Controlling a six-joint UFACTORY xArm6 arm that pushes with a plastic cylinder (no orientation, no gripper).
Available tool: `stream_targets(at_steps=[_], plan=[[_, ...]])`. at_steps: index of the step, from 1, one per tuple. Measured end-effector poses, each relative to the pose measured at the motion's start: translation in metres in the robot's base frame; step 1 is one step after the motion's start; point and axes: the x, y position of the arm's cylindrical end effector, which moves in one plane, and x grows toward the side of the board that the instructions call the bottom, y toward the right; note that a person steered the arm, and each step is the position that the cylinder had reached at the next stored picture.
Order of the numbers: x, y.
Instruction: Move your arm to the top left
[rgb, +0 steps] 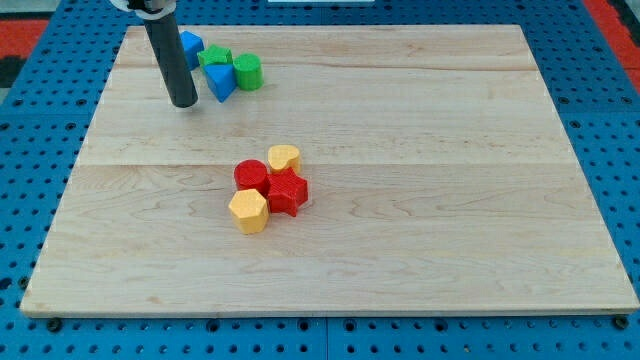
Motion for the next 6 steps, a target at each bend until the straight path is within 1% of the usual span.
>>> stream_targets(at_steps=[1, 2, 3, 4, 6], plan=[[-0.002, 0.0], [0.007, -0.018], [0.022, 0.091], [0.021, 0.08], [-0.07, -0.097]])
